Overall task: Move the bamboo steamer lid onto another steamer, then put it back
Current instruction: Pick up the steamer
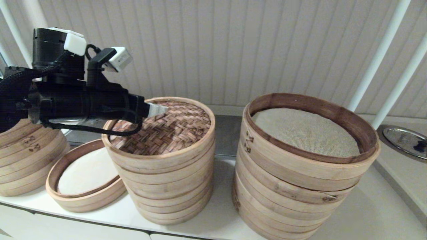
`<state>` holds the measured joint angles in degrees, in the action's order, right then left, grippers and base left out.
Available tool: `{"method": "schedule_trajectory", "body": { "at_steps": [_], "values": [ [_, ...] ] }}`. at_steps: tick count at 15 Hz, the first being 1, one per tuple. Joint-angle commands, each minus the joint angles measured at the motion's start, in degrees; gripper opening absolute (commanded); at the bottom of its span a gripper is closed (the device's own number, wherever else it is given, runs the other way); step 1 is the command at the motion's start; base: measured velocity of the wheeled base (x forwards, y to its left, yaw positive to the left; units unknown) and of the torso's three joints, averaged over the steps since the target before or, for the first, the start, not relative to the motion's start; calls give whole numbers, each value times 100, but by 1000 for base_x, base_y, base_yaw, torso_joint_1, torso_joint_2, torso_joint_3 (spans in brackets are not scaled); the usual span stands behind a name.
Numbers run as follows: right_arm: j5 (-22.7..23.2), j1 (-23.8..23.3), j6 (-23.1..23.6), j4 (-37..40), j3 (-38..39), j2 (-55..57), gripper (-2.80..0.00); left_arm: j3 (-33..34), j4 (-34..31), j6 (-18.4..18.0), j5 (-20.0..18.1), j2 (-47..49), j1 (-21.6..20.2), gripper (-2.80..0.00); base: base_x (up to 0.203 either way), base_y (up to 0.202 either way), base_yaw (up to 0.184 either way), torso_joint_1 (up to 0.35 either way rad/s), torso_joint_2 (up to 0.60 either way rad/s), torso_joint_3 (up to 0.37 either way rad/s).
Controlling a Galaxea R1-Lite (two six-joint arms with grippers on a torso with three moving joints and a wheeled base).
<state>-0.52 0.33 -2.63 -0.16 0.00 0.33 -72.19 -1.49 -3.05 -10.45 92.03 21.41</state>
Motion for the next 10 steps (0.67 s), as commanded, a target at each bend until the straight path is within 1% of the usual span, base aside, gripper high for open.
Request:
{"method": "schedule_trajectory", "body": {
  "at_steps": [1, 4, 10],
  "values": [
    [0, 2, 0, -2, 18, 2, -280, -14, -1, -12, -9, 103, 30, 0, 0, 0, 0, 0, 0, 0],
    [0, 2, 0, -2, 18, 2, -280, 56, 70, -234, -1, 160, 65, 0, 0, 0, 0, 0, 0, 0],
    [0, 2, 0, -2, 18, 2, -280, 85, 114, -240, 8, 306, 65, 0, 0, 0, 0, 0, 0, 0]
  ]
}}
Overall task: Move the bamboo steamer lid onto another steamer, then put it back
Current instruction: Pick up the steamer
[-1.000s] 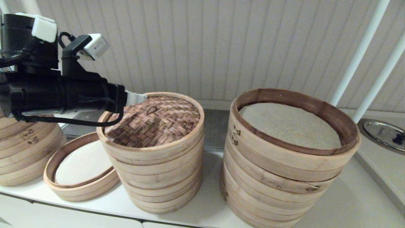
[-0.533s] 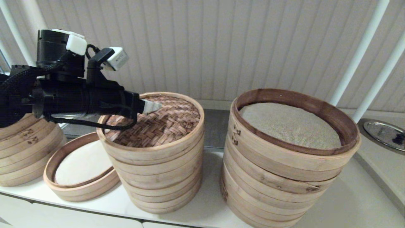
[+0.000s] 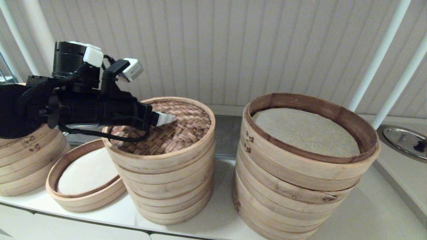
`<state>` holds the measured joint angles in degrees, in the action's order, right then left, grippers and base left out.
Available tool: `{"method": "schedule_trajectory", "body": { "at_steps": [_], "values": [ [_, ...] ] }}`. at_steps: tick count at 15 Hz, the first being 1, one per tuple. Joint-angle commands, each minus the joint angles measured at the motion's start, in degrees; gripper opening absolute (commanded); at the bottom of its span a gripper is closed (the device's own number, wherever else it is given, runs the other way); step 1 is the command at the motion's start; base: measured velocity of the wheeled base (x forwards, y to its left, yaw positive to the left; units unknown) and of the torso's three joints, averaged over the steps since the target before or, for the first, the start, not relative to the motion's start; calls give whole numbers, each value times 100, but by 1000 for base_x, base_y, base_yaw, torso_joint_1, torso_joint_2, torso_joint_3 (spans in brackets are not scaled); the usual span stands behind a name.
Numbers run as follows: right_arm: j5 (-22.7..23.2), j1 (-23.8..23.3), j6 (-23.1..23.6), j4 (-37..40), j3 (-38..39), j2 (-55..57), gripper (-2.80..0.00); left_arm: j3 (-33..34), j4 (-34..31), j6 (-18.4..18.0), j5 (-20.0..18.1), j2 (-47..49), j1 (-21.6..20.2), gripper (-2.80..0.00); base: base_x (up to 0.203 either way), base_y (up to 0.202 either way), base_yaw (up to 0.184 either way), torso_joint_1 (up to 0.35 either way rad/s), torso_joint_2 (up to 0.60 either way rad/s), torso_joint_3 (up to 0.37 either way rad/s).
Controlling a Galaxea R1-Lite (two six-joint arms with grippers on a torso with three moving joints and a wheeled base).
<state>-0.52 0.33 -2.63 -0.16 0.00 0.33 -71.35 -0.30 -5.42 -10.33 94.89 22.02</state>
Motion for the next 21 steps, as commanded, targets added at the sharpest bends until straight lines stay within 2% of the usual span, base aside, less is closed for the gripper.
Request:
{"method": "schedule_trajectory", "body": {
  "at_steps": [1, 3, 4, 9, 12, 21],
  "values": [
    [0, 2, 0, -2, 18, 2, -280, -2, 13, -2, -4, 21, 4, 0, 0, 0, 0, 0, 0, 0],
    [0, 2, 0, -2, 18, 2, -280, -28, 56, -2, 31, 38, 4, 0, 0, 0, 0, 0, 0, 0],
    [0, 2, 0, -2, 18, 2, -280, -19, 56, -2, 39, 38, -4, -280, 0, 0, 0, 0, 0, 0],
    [0, 2, 0, -2, 18, 2, -280, 54, 63, -1, 48, 51, -4, -280, 0, 0, 0, 0, 0, 0],
    [0, 2, 0, -2, 18, 2, -280, 157, 292, 6, 48, 92, -11, -280, 0, 0, 0, 0, 0, 0],
    [0, 2, 0, -2, 18, 2, -280, 34, 346, 50, 118, 15, -133, -280, 0, 0, 0, 0, 0, 0]
  ]
}}
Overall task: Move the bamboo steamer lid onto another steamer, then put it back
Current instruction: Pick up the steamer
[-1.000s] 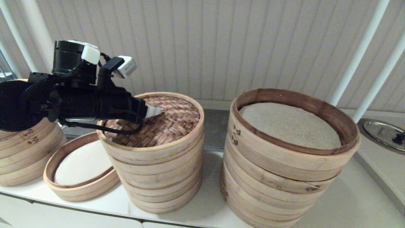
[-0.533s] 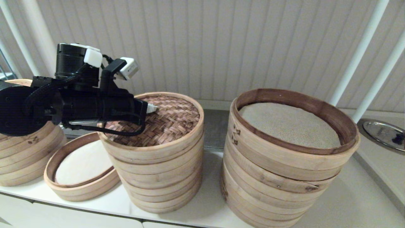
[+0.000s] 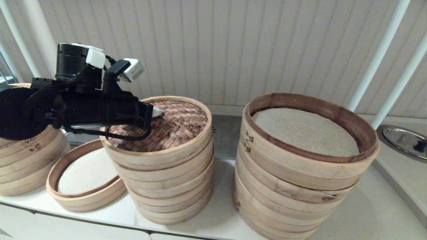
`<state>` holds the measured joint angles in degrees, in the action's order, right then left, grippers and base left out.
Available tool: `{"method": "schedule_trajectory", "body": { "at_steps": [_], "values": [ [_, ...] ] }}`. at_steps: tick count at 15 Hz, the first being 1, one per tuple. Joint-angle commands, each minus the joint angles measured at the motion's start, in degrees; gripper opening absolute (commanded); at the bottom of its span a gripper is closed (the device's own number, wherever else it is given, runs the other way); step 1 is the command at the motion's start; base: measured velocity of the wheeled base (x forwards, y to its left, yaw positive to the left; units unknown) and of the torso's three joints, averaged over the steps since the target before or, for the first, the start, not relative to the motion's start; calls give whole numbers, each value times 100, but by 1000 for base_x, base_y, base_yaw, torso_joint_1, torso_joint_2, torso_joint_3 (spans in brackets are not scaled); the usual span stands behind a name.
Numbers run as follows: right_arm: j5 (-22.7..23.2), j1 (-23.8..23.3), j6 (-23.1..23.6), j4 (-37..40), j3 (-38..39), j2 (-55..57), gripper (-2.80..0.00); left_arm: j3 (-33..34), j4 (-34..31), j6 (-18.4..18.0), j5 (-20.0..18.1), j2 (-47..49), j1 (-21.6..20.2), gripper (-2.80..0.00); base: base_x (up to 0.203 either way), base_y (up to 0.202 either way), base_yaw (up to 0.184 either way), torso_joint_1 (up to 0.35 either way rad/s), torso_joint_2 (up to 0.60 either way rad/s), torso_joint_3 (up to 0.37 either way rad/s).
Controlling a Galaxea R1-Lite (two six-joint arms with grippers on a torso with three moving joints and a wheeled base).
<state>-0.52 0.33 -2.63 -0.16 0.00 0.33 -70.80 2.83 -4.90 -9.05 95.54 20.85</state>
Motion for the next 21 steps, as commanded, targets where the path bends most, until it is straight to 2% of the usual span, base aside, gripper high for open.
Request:
{"method": "schedule_trajectory", "body": {
  "at_steps": [1, 17, 21],
  "values": [
    [0, 2, 0, -2, 18, 2, -280, -5, 36, 0, -9, -81, -28, -280, 0, 0, 0, 0, 0, 0],
    [0, 2, 0, -2, 18, 2, -280, -93, -28, 47, -9, -435, -2, -280, 0, 0, 0, 0, 0, 0],
    [0, 2, 0, -2, 18, 2, -280, -295, -38, 265, 6, -571, -324, -280, 0, 0, 0, 0, 0, 0]
  ]
}}
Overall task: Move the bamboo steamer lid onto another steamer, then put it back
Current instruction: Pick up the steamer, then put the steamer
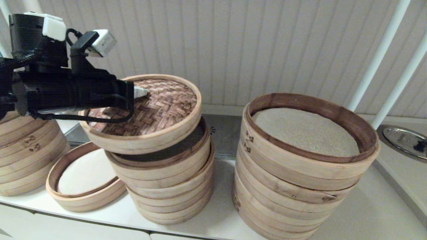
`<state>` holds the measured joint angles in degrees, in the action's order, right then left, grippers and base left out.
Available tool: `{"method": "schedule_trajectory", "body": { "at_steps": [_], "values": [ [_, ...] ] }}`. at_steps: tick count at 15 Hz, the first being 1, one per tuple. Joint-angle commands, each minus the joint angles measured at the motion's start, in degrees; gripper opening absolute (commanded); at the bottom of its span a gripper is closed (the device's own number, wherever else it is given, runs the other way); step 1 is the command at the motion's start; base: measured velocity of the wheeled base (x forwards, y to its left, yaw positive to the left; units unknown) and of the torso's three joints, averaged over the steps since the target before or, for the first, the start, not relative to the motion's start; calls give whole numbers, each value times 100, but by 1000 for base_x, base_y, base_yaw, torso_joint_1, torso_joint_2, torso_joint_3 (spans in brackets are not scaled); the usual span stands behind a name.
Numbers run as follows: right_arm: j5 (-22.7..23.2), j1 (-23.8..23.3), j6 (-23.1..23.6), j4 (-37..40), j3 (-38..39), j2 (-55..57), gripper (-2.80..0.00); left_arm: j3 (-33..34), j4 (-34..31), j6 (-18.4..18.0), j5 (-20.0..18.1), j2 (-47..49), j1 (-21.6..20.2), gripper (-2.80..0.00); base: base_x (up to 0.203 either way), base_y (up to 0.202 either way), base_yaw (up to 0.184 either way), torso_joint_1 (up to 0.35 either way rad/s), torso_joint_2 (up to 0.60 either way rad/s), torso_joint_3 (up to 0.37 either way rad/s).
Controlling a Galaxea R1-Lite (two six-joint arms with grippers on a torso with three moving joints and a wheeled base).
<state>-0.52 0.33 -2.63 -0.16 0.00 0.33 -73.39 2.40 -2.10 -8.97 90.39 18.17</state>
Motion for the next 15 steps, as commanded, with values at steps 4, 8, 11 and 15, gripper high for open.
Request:
{"method": "schedule_trajectory", "body": {
  "at_steps": [4, 8, 11, 15],
  "values": [
    [0, 2, 0, -2, 18, 2, -280, -143, -208, 88, -1, -387, -543, -280, 0, 0, 0, 0, 0, 0],
    [0, 2, 0, -2, 18, 2, -280, 110, -227, 96, -4, -647, -1244, -280, 0, 0, 0, 0, 0, 0],
    [0, 2, 0, -2, 18, 2, -280, 454, -204, 113, 82, -898, -1639, -280, 0, 0, 0, 0, 0, 0],
    [0, 2, 0, -2, 18, 2, -280, 635, -210, 108, 77, -1124, -2037, -280, 0, 0, 0, 0, 0, 0]
  ]
}}
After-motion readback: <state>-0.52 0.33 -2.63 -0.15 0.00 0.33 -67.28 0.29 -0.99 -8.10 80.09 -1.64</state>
